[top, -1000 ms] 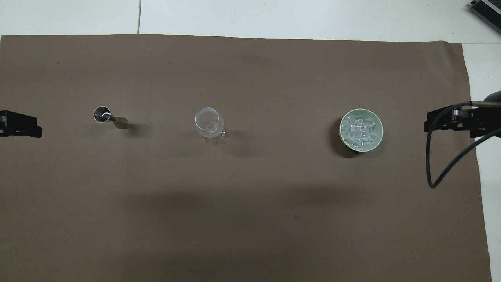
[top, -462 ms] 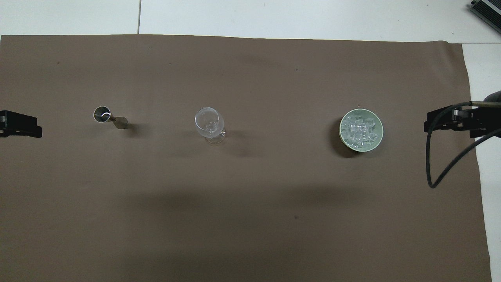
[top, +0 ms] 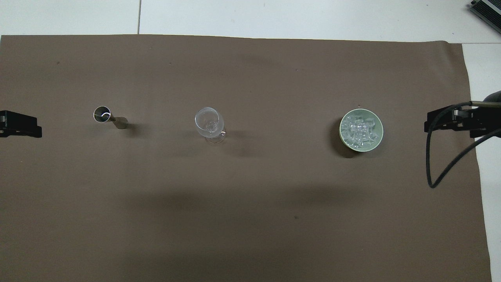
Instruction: Pour wine and add ice with both arms
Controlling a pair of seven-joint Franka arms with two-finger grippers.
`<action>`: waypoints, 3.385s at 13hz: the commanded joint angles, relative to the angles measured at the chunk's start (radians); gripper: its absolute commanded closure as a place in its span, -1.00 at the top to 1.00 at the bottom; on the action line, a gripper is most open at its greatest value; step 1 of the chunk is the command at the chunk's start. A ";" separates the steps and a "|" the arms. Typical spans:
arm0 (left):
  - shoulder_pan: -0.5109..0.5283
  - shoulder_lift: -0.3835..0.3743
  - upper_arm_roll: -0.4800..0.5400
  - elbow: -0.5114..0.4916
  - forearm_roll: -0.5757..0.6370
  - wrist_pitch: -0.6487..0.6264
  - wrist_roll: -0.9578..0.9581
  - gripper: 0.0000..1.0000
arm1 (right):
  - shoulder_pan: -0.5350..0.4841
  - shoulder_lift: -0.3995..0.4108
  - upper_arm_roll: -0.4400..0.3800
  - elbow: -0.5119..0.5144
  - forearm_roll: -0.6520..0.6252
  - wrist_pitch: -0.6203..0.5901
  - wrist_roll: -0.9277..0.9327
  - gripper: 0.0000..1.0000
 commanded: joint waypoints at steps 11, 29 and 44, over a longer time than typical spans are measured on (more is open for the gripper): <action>0.002 -0.010 0.002 0.006 -0.008 -0.018 0.008 1.00 | -0.014 0.002 0.004 0.010 0.010 -0.015 -0.025 1.00; 0.005 -0.004 0.004 0.080 -0.004 -0.031 0.017 1.00 | -0.014 0.002 0.004 0.010 0.010 -0.015 -0.025 1.00; 0.024 0.141 0.004 0.095 -0.184 0.029 0.148 1.00 | -0.014 0.002 0.004 0.010 0.010 -0.015 -0.025 1.00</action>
